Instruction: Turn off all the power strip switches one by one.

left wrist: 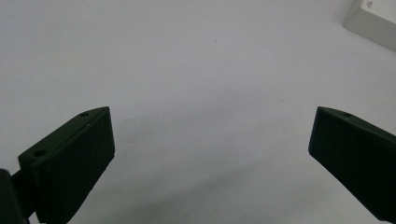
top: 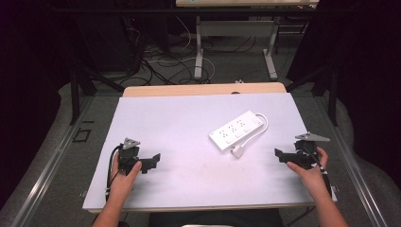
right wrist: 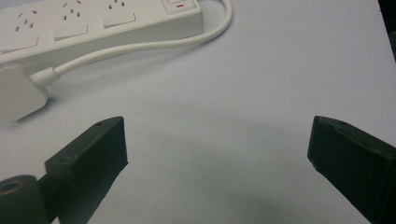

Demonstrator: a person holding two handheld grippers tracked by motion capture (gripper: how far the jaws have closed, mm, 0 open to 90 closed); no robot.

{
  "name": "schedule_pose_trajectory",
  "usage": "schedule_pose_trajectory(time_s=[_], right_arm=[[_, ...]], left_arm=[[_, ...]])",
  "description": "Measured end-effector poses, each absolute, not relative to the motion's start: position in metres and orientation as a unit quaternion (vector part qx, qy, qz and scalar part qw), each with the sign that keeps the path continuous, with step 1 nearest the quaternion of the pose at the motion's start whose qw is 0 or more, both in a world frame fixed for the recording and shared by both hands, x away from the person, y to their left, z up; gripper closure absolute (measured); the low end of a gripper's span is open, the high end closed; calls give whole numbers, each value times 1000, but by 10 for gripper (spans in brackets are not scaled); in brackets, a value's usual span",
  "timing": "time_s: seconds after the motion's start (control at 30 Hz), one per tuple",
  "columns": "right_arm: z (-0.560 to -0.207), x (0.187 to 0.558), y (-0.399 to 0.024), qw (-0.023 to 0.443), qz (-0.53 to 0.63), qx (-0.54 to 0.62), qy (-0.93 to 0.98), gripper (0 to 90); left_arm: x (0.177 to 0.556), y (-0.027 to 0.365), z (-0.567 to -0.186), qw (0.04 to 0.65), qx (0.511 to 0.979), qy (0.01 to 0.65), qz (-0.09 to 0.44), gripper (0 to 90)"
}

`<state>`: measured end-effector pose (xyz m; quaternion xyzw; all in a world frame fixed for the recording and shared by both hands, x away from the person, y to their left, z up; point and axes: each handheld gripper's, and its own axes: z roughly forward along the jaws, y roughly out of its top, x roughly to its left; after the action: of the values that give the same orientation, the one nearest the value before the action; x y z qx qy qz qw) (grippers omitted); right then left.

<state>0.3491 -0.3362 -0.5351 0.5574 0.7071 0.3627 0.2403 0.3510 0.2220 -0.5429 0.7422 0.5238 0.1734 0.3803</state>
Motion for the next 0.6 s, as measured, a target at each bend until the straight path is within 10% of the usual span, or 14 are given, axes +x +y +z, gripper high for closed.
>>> schedule_pose_trajectory(time_s=[0.6], right_arm=[[-523, 352, -324, 243, 337, 528, 741, 69]], left_arm=[[350, 219, -539, 383, 737, 528, 178, 4]])
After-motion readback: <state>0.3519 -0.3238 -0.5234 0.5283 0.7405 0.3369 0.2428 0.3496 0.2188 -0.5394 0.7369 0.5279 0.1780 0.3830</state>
